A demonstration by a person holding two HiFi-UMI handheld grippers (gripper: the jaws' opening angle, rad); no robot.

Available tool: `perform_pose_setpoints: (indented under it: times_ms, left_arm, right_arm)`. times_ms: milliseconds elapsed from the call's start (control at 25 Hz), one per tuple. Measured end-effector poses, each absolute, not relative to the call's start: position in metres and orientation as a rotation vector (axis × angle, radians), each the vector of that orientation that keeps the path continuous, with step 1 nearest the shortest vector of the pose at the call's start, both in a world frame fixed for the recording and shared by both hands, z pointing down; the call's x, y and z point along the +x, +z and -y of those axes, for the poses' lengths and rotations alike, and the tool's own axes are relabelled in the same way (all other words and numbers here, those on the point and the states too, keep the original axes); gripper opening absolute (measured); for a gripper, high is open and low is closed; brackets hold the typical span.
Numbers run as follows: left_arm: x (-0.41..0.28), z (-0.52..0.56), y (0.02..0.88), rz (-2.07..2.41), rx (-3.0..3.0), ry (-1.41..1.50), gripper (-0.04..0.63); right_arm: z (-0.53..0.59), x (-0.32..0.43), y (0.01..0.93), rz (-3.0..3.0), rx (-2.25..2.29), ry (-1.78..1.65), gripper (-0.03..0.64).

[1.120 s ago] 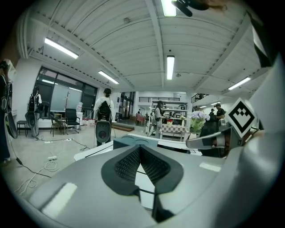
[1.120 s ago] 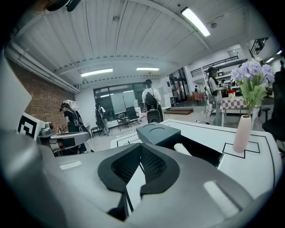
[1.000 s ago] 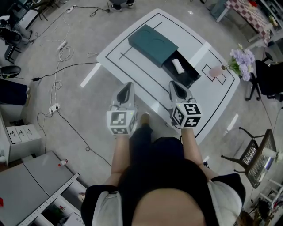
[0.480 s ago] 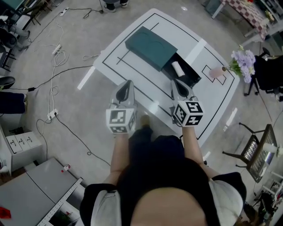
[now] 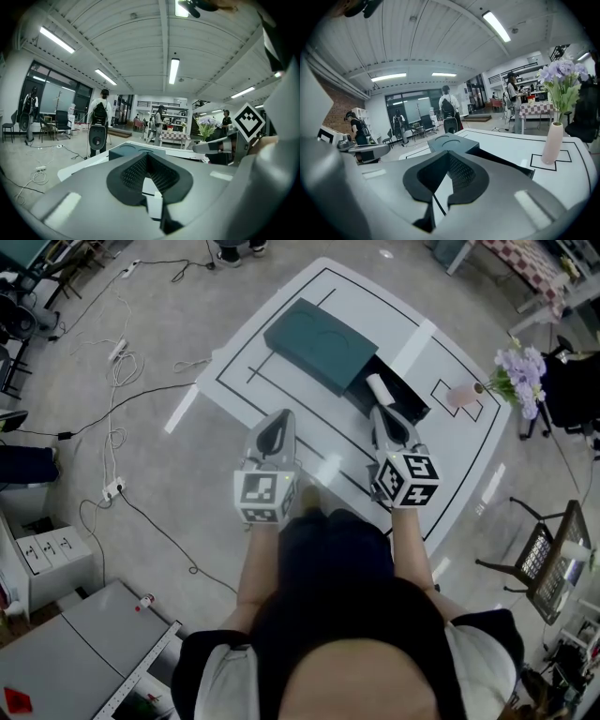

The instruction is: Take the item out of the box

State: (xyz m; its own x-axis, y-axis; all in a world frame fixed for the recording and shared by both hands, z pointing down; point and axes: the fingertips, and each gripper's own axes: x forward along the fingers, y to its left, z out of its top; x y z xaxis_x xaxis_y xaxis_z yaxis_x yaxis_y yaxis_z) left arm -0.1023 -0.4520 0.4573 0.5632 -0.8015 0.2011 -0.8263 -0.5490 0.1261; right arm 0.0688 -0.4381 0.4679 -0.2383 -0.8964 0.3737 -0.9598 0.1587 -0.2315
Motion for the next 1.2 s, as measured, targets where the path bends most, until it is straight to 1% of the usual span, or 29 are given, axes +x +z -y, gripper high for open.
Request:
perform_pose_setpoints:
  times_ms: [800,1200]
  left_arm:
    - [-0.052,0.456,0.467,1.252,2.603,0.238,0.009]
    - [-0.030,0.470,0.486,1.152,2.613,0.241,0.009]
  right_arm:
    - [0.448,0.101,0.467,2.159,1.970,0.653,0.002]
    - [0.461,0.126,0.489,2.010,2.009,0.633,0.002]
